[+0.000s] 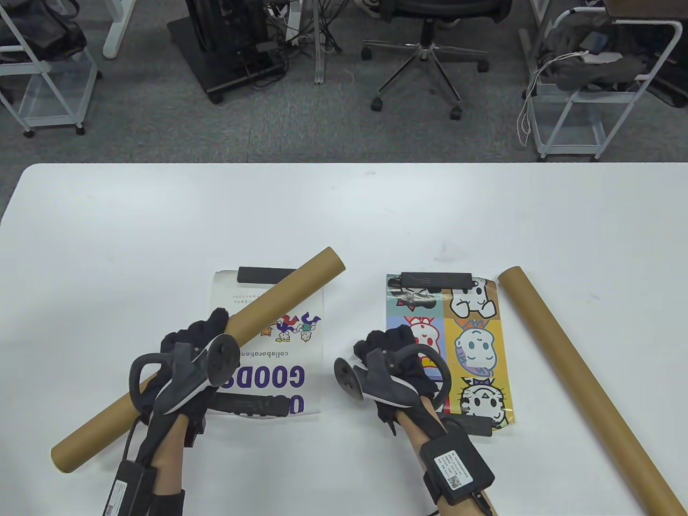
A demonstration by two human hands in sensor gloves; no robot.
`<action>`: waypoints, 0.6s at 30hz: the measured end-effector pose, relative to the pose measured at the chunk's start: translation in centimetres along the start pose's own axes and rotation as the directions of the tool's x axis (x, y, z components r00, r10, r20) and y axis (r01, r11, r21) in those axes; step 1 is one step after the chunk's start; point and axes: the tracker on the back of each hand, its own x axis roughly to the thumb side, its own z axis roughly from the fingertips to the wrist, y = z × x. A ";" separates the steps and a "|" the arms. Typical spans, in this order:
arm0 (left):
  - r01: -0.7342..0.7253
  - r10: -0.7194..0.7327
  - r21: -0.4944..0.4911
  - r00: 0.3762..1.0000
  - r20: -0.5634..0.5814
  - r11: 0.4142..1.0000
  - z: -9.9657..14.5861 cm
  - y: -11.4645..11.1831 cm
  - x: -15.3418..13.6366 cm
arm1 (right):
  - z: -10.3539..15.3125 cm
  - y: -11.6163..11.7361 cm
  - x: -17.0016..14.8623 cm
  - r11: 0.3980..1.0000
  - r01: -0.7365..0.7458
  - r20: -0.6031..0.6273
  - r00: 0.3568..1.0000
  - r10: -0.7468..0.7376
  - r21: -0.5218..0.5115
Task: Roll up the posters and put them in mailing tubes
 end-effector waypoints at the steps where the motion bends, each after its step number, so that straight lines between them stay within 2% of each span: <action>1: 0.001 -0.001 -0.003 1.000 0.001 1.000 0.0 0.0 0.0 | 0.3 -0.5 -0.7 0.999 0.042 -0.014 0.999 -0.043 -0.012; 5: -0.002 0.002 -0.009 1.000 -0.004 1.000 0.0 0.0 -0.1 | 2.1 -2.6 -4.2 0.969 0.224 -0.050 0.972 -0.231 -0.107; 8: -0.006 0.005 -0.016 1.000 -0.009 1.000 0.0 -0.1 -0.2 | 3.6 -3.1 -6.4 0.962 0.225 -0.099 0.965 -0.242 -0.158; 13: 0.026 -0.027 -0.010 1.000 -0.009 1.000 0.0 0.2 0.0 | 5.6 -2.1 -10.6 0.913 0.364 -0.153 0.907 -0.392 -0.182; 18: 0.024 -0.024 -0.019 1.000 -0.010 1.000 -0.1 0.0 0.0 | 7.4 -0.3 -13.6 0.902 0.372 -0.216 0.883 -0.416 -0.218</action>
